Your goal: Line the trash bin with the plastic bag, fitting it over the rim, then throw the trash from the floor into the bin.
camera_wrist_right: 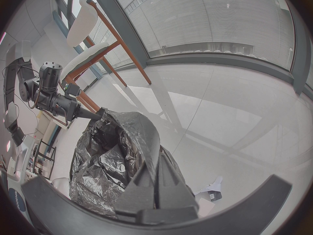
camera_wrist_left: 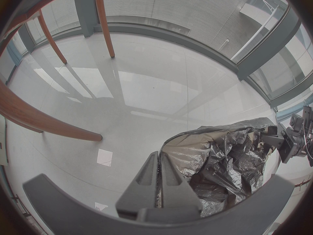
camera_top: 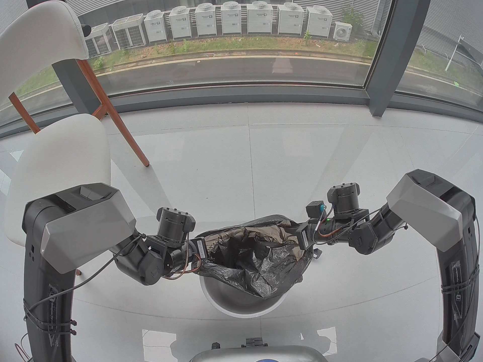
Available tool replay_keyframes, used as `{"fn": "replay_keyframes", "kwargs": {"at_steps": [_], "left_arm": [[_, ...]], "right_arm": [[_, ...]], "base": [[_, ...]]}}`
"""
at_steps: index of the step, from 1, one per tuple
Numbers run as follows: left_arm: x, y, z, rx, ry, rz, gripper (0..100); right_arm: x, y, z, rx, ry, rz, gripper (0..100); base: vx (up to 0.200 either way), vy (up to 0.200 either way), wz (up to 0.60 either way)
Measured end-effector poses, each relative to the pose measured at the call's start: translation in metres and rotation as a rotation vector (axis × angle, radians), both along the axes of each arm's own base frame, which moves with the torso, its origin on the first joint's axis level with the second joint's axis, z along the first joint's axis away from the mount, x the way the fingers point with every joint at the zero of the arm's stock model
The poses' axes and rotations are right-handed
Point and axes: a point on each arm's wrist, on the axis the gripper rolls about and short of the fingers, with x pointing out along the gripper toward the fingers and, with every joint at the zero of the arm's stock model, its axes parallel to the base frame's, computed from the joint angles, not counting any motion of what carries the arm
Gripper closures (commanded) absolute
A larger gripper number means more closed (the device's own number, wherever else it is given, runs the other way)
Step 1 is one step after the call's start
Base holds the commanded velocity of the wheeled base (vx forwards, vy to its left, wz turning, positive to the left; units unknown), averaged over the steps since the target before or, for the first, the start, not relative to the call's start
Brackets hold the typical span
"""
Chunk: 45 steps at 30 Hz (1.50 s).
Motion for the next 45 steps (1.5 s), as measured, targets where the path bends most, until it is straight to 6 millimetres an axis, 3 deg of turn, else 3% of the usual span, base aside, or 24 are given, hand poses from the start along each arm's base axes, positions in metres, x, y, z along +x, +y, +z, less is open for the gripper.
{"fn": "replay_keyframes", "kwargs": {"at_steps": [1,2,11,16,22,29,37,45], "left_arm": [[0.000,0.000,0.000,0.000,0.001,0.000,100],[0.000,0.000,0.000,0.000,0.001,0.000,0],[0.005,0.001,0.004,-0.032,-0.012,0.033,0],[0.004,0.010,0.020,-0.073,-0.007,0.083,0],[-0.026,0.013,0.056,-0.157,0.121,0.150,0],[-0.068,-0.026,0.078,-0.329,0.236,0.110,0],[-0.096,-0.061,0.060,-0.408,0.364,0.132,0],[-0.094,-0.069,0.037,-0.403,0.355,0.135,0]], "right_arm": [[0.000,0.000,0.000,0.000,0.001,0.000,100],[0.000,0.000,-0.001,-0.001,0.003,0.000,100],[-0.002,-0.001,-0.002,-0.003,0.008,0.000,100],[-0.001,-0.002,-0.001,-0.003,0.006,-0.003,100],[-0.001,-0.003,0.000,-0.002,0.003,-0.005,100],[-0.002,0.001,-0.001,-0.003,0.001,0.002,100],[-0.001,0.003,0.000,-0.002,-0.003,0.005,100],[0.001,0.003,0.002,0.001,-0.012,0.004,100]], "base": [[0.000,0.000,0.00],[0.000,0.000,0.00],[0.000,0.000,0.00],[0.000,0.000,0.00],[0.000,0.000,0.00],[0.000,0.000,0.00],[0.000,0.000,0.00],[0.000,0.000,0.00]]}}
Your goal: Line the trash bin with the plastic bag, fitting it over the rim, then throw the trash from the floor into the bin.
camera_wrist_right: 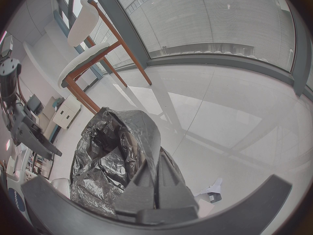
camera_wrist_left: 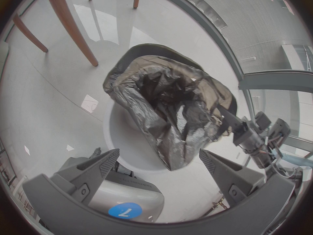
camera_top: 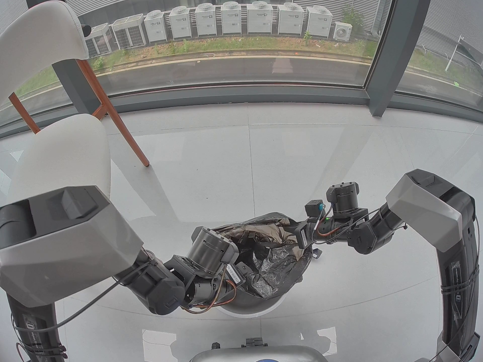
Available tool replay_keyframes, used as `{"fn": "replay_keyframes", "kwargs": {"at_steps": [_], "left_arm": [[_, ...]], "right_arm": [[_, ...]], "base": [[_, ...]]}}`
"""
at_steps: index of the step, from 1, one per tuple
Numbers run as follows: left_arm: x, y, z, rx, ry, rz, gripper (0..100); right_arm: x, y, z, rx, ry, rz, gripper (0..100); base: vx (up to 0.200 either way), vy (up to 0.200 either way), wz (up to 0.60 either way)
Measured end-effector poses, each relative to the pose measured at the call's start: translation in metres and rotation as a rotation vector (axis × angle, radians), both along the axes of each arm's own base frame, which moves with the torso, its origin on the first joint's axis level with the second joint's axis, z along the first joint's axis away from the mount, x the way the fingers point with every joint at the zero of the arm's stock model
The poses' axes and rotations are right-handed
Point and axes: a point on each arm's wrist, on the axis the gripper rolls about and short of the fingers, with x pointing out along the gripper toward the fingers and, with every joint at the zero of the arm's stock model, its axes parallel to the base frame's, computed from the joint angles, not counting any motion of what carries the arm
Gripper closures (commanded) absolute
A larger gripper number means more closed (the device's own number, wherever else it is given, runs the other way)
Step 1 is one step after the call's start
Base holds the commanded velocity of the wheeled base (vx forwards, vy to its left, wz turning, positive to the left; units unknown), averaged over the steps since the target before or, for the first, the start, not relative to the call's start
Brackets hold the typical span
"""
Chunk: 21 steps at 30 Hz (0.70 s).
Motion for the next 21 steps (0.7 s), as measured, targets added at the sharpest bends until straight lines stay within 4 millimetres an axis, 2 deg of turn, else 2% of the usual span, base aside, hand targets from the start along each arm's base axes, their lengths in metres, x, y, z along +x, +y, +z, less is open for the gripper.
{"fn": "replay_keyframes", "kwargs": {"at_steps": [5,17,21], "left_arm": [[0.004,-0.003,-0.012,0.008,-0.013,0.011,0],[0.019,-0.014,-0.021,-0.010,-0.126,0.045,0],[0.018,-0.014,-0.027,-0.003,-0.165,0.026,0]], "right_arm": [[0.002,0.000,0.002,0.003,-0.008,-0.001,100],[0.004,0.000,0.003,0.007,-0.015,-0.003,100],[0.004,-0.001,0.004,0.008,-0.015,-0.004,100]], "base": [[0.000,0.000,0.00],[0.000,0.000,0.00],[0.000,0.000,0.00]]}}
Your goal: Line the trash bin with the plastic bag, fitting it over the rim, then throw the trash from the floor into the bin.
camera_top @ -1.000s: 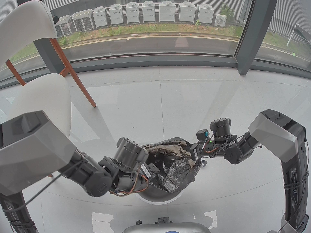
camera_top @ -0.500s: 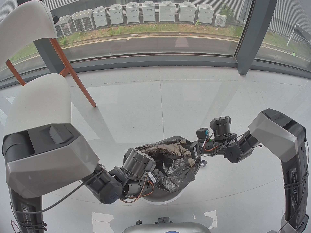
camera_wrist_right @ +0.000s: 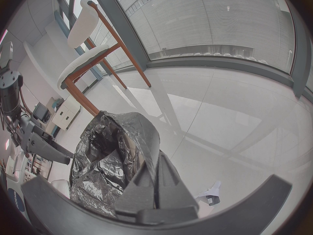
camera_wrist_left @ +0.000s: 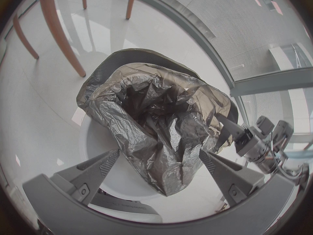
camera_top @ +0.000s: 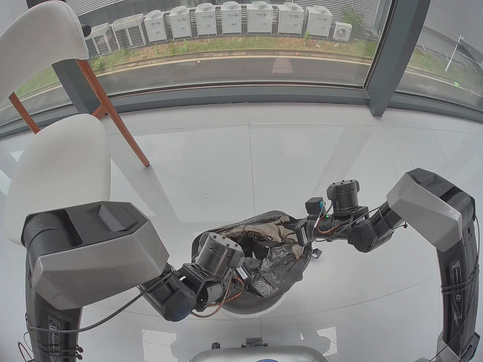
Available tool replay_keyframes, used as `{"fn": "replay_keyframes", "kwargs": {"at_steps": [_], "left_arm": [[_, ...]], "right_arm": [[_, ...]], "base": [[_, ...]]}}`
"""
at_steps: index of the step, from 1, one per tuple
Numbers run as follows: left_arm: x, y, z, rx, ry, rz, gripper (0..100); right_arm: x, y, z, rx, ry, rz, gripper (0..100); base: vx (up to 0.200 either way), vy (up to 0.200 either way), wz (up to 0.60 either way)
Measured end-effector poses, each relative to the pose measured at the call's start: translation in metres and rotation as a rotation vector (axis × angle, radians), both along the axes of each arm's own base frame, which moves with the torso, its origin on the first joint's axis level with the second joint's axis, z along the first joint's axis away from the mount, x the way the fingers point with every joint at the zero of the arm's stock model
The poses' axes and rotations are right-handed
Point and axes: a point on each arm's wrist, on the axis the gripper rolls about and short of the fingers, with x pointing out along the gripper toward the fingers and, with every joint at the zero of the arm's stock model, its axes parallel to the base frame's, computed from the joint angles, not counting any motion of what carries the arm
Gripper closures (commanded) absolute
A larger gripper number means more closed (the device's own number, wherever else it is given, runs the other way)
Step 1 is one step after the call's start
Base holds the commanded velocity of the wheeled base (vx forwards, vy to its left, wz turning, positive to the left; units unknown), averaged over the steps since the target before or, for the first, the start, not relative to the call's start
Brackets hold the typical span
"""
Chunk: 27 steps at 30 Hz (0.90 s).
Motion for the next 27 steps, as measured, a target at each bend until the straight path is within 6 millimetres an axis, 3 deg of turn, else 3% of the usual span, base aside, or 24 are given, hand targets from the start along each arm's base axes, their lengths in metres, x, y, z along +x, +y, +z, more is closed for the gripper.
{"fn": "replay_keyframes", "kwargs": {"at_steps": [9,16,17,27], "left_arm": [[-0.009,0.009,-0.018,0.088,-0.030,-0.046,0],[-0.007,0.007,-0.020,0.066,-0.102,-0.037,0],[-0.007,0.007,-0.020,0.065,-0.119,-0.040,100],[-0.015,0.011,-0.036,0.109,-0.169,-0.078,100]], "right_arm": [[0.001,0.000,0.001,0.003,-0.005,-0.001,100],[0.001,0.000,0.002,0.003,-0.006,-0.002,100],[0.002,0.000,0.001,0.003,-0.006,-0.003,100],[0.002,0.000,0.002,0.003,-0.006,-0.003,100]], "base": [[0.000,0.000,0.00],[0.000,0.000,0.00],[0.000,0.000,0.00],[0.000,0.000,0.00]]}}
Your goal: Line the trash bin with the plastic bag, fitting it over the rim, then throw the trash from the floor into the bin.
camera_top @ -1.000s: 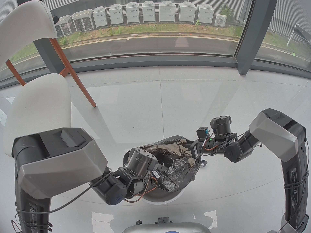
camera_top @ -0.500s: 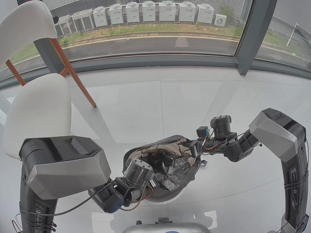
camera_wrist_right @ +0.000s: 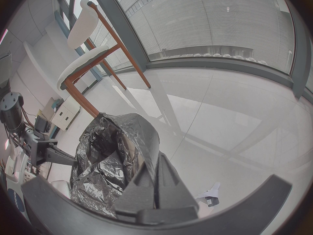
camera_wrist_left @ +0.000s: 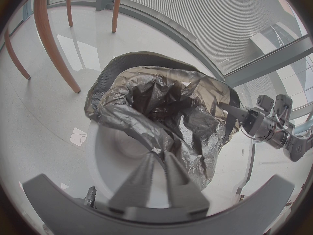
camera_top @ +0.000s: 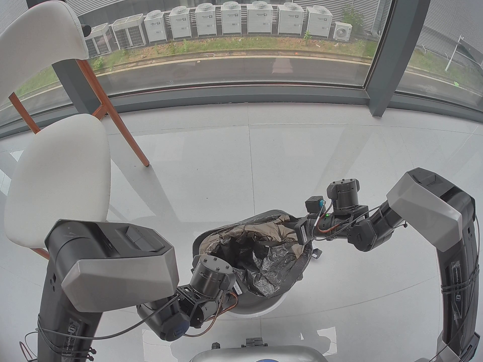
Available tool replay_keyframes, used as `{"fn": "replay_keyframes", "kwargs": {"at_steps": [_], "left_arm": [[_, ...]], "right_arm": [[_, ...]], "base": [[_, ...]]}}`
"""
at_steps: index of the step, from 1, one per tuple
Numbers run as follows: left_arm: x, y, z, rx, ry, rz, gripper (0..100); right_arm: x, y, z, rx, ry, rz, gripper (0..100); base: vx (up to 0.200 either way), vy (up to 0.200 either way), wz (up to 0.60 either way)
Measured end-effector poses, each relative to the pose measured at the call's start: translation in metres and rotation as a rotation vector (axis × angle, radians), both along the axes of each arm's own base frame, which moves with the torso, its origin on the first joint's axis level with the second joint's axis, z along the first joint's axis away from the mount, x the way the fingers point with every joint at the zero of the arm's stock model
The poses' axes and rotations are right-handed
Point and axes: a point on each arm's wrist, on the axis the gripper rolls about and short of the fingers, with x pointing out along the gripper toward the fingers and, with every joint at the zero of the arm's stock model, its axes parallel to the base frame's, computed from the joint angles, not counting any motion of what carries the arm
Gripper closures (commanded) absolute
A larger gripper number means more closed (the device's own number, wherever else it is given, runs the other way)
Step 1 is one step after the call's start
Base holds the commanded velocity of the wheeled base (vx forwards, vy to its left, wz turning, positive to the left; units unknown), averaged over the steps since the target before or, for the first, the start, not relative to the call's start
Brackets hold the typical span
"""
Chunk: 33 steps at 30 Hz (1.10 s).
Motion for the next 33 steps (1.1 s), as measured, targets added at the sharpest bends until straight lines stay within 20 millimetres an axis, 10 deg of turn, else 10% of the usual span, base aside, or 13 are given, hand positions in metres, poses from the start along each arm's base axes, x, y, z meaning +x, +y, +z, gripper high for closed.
{"fn": "replay_keyframes", "kwargs": {"at_steps": [33], "left_arm": [[-0.032,0.025,0.022,0.164,0.185,-0.045,100]], "right_arm": [[0.001,0.000,0.001,-0.001,-0.003,-0.001,100]], "base": [[0.000,0.000,0.00]]}}
